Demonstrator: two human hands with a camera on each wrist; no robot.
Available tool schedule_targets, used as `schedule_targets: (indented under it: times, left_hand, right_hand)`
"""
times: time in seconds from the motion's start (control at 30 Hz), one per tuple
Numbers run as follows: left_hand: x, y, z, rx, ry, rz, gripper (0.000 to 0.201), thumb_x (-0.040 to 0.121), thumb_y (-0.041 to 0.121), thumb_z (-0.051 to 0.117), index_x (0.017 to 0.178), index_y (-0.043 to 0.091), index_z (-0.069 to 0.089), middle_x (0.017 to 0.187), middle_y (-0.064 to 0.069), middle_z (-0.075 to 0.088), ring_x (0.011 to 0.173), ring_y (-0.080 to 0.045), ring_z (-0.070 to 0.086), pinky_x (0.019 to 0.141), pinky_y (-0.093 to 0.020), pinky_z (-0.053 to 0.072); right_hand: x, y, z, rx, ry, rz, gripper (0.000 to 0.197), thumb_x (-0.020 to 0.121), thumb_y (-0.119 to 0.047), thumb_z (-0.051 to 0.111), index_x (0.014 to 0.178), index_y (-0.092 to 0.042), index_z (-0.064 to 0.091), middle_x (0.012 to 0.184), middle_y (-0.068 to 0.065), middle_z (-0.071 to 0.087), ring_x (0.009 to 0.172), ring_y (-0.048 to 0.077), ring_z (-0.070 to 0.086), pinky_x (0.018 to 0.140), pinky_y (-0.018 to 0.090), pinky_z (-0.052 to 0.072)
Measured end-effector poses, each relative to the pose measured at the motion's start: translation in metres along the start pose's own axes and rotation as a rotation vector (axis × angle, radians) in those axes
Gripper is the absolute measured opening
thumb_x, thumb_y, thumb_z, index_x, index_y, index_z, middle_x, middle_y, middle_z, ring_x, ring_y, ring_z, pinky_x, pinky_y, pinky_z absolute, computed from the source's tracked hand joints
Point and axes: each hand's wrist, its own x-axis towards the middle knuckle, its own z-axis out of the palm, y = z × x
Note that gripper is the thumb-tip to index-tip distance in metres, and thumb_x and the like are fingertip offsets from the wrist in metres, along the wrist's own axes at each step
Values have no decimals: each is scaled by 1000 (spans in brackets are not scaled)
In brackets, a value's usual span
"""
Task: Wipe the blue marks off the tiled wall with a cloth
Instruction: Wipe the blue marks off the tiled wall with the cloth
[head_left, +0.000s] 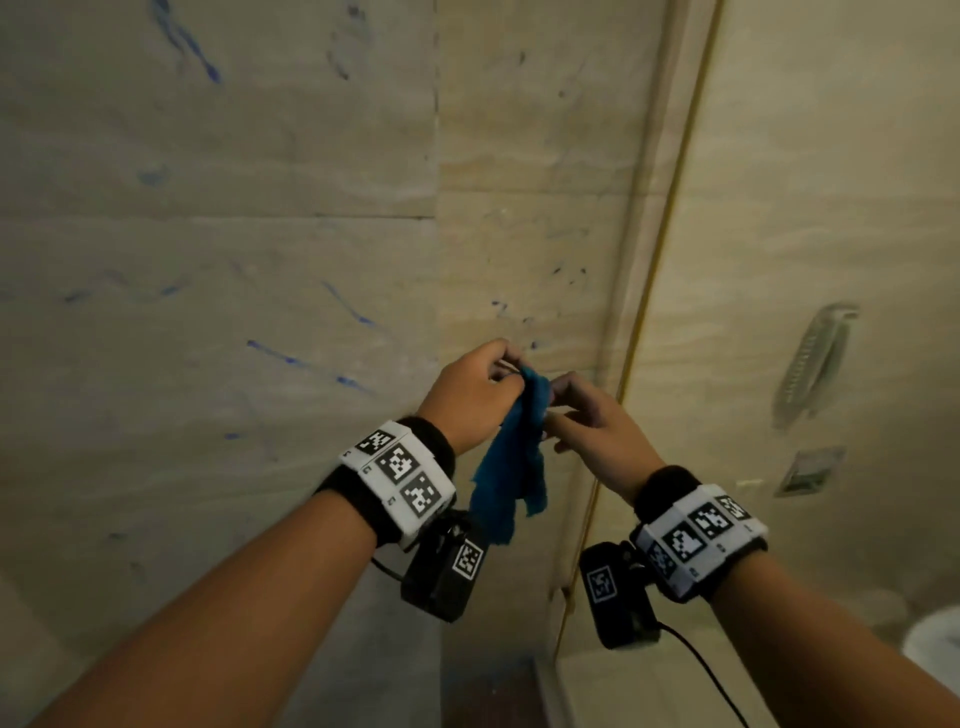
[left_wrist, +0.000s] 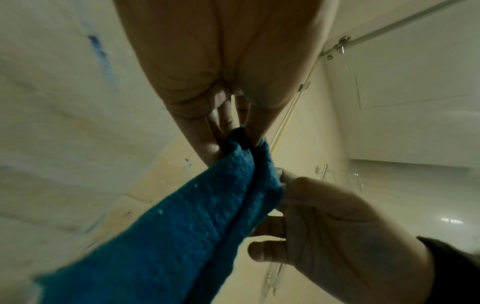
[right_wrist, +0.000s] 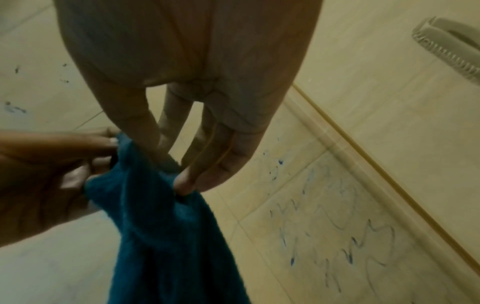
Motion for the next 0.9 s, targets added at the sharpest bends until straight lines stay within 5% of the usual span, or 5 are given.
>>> schedule_targets:
  times: [0.2, 0.37, 0.6, 0.77, 0.9]
  left_hand:
    - [41, 37, 13, 33, 60, 1, 18, 97, 19, 42, 102, 22, 58, 109, -6, 61, 96, -22, 59, 80, -37, 54]
    - [77, 66, 19, 168, 161, 99, 17, 96, 18, 43, 96, 18, 61, 87, -3, 60, 75, -19, 55, 79, -41, 54]
    - [150, 98, 16, 466, 288, 213, 24, 95, 23, 50, 119, 20, 54, 121, -4, 55, 100, -21, 55, 84, -31, 46]
    - [198, 124, -1, 750, 424, 290, 38, 94, 28, 48, 132, 28, 45, 138, -3, 42, 123, -28, 41, 96, -40, 40]
    - [234, 146, -25, 854, 516, 337, 46, 92, 29, 51, 136, 28, 41, 147, -3, 35, 134, -27, 30, 105, -44, 30]
  right_hand:
    - [38, -8, -34, -26, 116, -83, 16, 87, -21, 67, 97, -22, 55, 93, 2, 66, 79, 18, 64, 66, 29, 50]
    - [74, -24, -53, -150, 283, -171, 22, 85, -20, 69, 95, -14, 49, 85, 4, 63, 68, 15, 60, 55, 25, 51]
    - [123, -53, -96, -194, 526, -197, 26, 87, -22, 67, 102, -25, 46, 78, -7, 55, 60, 4, 53, 42, 12, 37]
    - [162, -73, -126, -230, 584, -178, 30, 90, -14, 61, 119, -18, 56, 97, -2, 56, 75, 10, 51, 48, 5, 35]
    - [188, -93, -140, -238, 613, -219, 40, 87, -6, 60, 125, -16, 54, 115, 5, 61, 90, 16, 57, 71, 19, 42]
